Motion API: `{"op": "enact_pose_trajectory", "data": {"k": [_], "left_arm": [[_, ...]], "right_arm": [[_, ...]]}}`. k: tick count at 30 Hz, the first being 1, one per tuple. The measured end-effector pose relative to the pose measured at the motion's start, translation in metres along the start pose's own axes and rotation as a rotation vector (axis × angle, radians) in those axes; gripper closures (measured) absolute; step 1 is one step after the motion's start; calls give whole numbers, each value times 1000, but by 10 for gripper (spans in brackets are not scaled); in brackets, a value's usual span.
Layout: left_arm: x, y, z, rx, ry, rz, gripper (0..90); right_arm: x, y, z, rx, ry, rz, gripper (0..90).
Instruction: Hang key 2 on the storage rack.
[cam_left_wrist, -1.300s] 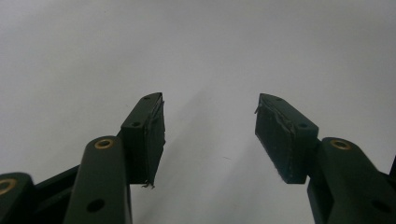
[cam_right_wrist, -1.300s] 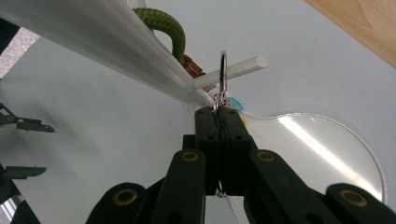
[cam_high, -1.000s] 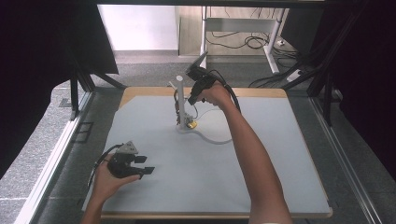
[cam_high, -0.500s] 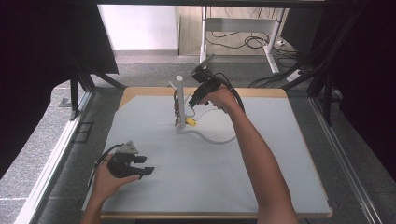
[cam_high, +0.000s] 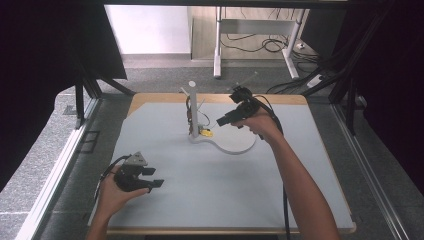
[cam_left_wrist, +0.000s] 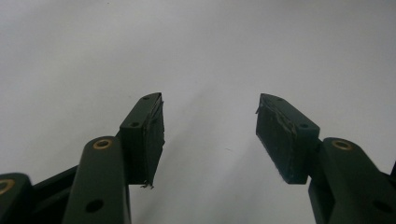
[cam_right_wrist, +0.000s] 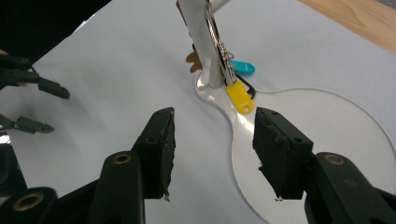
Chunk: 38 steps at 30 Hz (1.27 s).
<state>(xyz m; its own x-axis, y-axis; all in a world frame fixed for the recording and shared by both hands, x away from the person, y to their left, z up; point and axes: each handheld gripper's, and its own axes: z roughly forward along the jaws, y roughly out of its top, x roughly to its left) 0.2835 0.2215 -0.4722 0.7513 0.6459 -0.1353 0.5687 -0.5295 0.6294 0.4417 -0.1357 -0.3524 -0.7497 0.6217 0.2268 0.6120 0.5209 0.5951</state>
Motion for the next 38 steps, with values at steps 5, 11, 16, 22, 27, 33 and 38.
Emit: {"op": "enact_pose_trajectory", "data": {"k": [5, 11, 16, 22, 27, 33, 38], "left_arm": [[0, -1, -3, -9, 18, -12, 420], [0, -1, -3, -5, 21, -9, 420], [-2, -3, -2, 5, 19, -8, 419], [-5, -3, 0, 15, 16, -10, 418], [-6, -4, 2, 28, 23, -6, 417], [-7, -4, 2, 39, 28, -3, 414], [-8, -4, 5, 37, 22, 0, 405]], "right_arm": [[4, -41, -17, -67, 4, -29, 460], [10, -86, -28, -99, -3, -58, 452], [8, -123, -29, -149, -20, -37, 452], [5, -172, -31, -190, -46, -12, 450], [3, -210, -26, -215, -75, 5, 451], [-1, -224, -19, -193, -100, 17, 452], [0, -225, -21, -225, -107, 21, 441]]}}
